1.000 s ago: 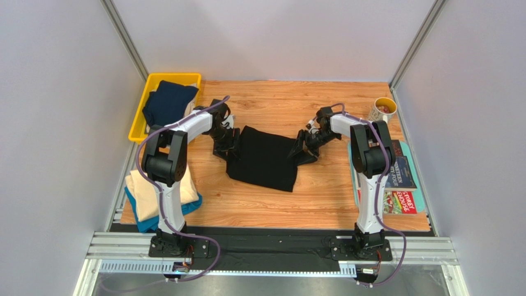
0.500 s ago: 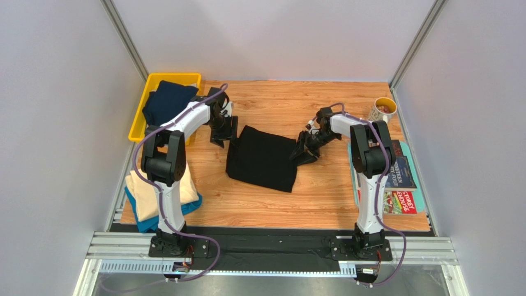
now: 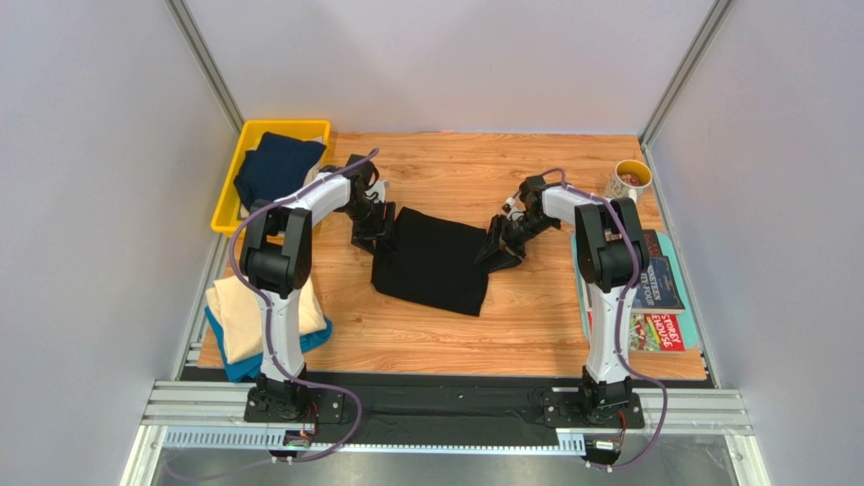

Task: Fold and stack the t-shirts
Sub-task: Neatly place the folded tshirt to the corner

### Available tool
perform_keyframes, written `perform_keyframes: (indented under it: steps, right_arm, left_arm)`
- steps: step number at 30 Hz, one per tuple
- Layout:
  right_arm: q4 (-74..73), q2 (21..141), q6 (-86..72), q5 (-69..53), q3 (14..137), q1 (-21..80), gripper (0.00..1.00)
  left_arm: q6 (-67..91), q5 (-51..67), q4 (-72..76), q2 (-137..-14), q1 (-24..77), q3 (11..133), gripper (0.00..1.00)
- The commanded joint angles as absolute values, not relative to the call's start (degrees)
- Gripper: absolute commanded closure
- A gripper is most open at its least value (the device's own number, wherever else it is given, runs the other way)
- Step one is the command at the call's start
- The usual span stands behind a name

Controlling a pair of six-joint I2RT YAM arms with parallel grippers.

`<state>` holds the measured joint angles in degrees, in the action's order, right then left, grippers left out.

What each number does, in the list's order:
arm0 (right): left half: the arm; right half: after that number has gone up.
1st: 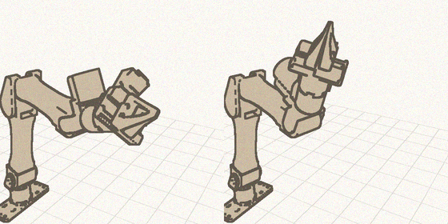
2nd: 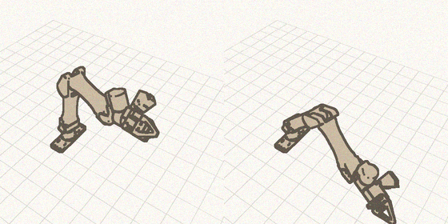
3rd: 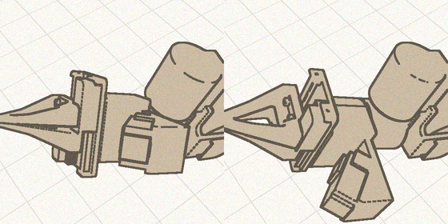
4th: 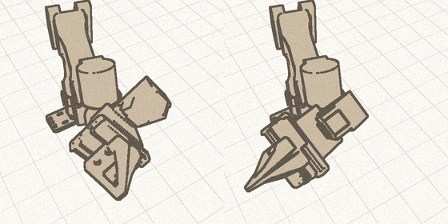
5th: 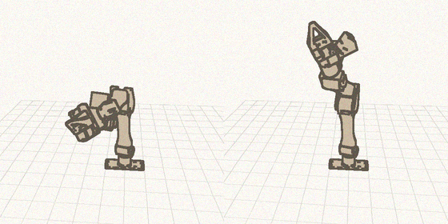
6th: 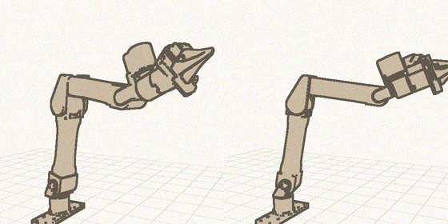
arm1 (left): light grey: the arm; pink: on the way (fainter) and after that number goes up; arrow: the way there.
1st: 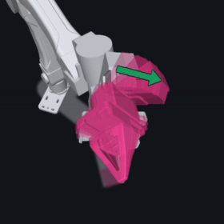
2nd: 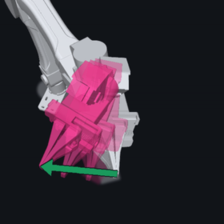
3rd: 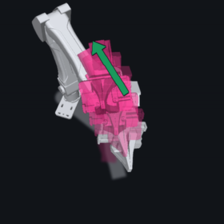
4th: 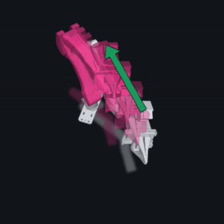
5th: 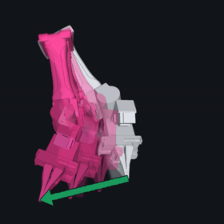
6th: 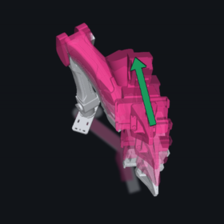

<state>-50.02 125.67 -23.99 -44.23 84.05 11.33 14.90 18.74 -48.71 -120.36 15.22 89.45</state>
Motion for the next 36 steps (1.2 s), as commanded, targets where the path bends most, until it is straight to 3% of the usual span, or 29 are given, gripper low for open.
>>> perform_keyframes:
  steps: [1, 15, 23, 36]
  right_arm:
    - [-52.5, 132.0, -22.0, -28.3, 81.6, 11.0, 0.50]
    - [-53.3, 133.2, -21.5, -28.3, 82.1, 11.0, 0.50]
    - [-54.1, 133.3, -22.1, -29.0, 84.4, 11.1, 0.49]
    - [-54.9, 133.8, -22.6, -30.7, 88.0, 11.1, 0.49]
  left_arm:
    - [14.3, 22.0, -45.4, -119.3, 14.8, 87.8, 0.36]
    - [15.6, 34.6, -36.7, -124.0, 14.5, 81.7, 0.36]
    - [18.2, 37.8, -40.0, -121.1, 14.8, 85.0, 0.37]
    - [20.3, 41.1, -43.2, -126.1, 20.4, 92.5, 0.41]
